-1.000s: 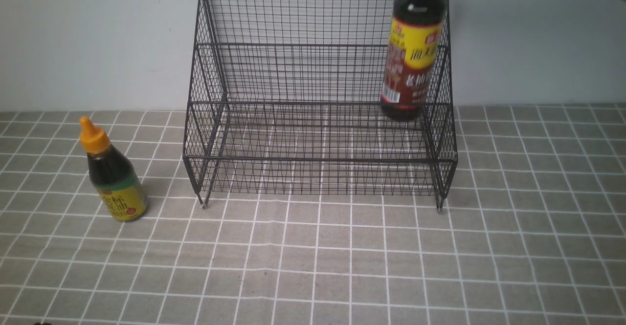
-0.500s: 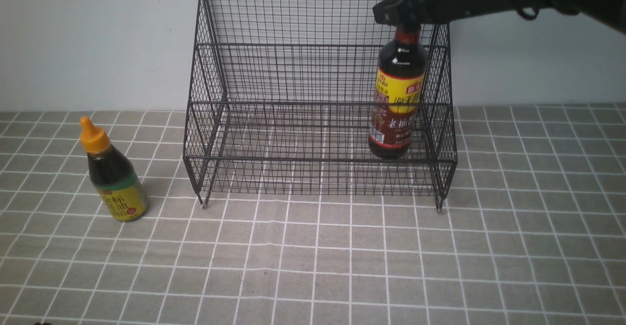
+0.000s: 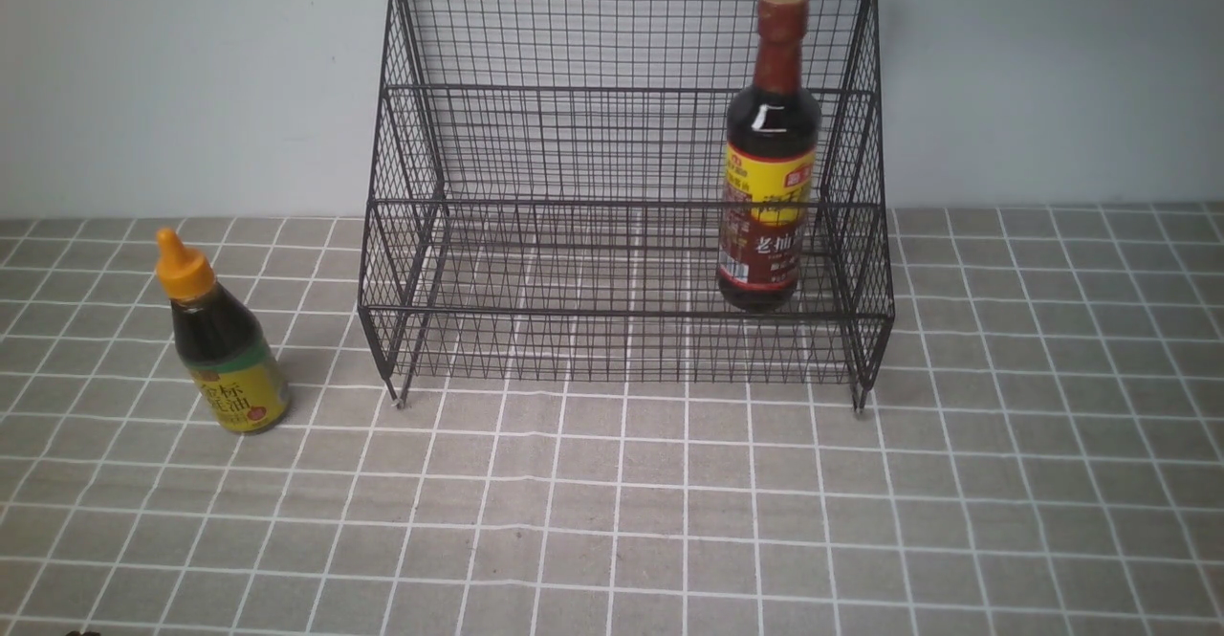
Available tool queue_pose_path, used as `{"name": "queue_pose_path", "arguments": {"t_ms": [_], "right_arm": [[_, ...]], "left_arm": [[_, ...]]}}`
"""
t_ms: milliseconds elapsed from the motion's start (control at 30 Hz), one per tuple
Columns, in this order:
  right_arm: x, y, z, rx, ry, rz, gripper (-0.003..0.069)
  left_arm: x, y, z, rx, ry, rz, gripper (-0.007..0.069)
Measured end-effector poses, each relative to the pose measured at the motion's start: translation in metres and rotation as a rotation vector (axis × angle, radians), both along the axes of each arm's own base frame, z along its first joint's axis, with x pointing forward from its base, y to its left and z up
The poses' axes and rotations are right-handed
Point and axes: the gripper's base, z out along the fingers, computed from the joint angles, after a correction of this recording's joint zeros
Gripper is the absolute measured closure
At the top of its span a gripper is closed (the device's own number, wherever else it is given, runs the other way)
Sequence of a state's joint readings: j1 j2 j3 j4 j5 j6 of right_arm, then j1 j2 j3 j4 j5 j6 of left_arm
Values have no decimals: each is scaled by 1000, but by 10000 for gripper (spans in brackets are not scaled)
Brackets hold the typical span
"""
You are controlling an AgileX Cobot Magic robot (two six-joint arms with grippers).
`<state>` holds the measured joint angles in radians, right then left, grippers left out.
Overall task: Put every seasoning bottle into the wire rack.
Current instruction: Use the left arm to grab the condiment bottle closest to it
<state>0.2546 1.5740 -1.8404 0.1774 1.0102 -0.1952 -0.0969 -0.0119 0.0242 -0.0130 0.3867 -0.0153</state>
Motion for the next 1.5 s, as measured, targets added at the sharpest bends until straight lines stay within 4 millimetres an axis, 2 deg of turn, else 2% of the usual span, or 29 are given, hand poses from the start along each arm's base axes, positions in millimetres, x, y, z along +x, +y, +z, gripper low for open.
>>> {"name": "queue_pose_path", "arguments": {"t_ms": [33,67,100,167,300,400,500,567,633,667,733,767,800,833,900,933,967,1033,1133,1233,1433,1500], "right_arm": [[-14,-7,8,-22,20,-33,468],[-20,-10,11,-19,30,-54,494],[-40,-20,22,-30,48,-108,577],[-69,-33,38,-26,36,-178,640],[-127,-53,64,25,-71,-245,669],[-165,-63,67,78,-162,-256,671],[-194,-70,60,118,-228,-257,671],[-213,-75,51,140,-264,-257,671],[-228,-78,24,165,-280,-257,671],[-232,-79,26,173,-297,-257,671],[-252,-84,-8,221,-365,-250,672],[-254,-84,-13,227,-377,-247,672],[-263,-86,-33,251,-419,-240,672],[-264,-86,-35,259,-437,-237,672],[-273,-87,-56,284,-500,-222,672],[-279,-88,-79,306,-562,-207,672],[-284,-89,-84,323,-608,-199,672],[-288,-89,-101,342,-659,-186,672],[-291,-89,-114,355,-694,-178,672],[-289,-88,-139,344,-665,-178,672],[-280,-86,-169,309,-588,-184,672],[-276,-86,-186,283,-548,-186,672]], "left_arm": [[0,0,0,0,0,0,631],[0,0,0,0,0,0,631],[0,0,0,0,0,0,631],[0,0,0,0,0,0,631],[0,0,0,0,0,0,631],[0,0,0,0,0,0,631],[0,0,0,0,0,0,631],[0,0,0,0,0,0,631],[0,0,0,0,0,0,631],[0,0,0,0,0,0,631],[0,0,0,0,0,0,631],[0,0,0,0,0,0,631],[0,0,0,0,0,0,631],[0,0,0,0,0,0,631],[0,0,0,0,0,0,631],[0,0,0,0,0,0,631],[0,0,0,0,0,0,631],[0,0,0,0,0,0,631],[0,0,0,0,0,0,631],[0,0,0,0,0,0,631],[0,0,0,0,0,0,631],[0,0,0,0,0,0,631]]}}
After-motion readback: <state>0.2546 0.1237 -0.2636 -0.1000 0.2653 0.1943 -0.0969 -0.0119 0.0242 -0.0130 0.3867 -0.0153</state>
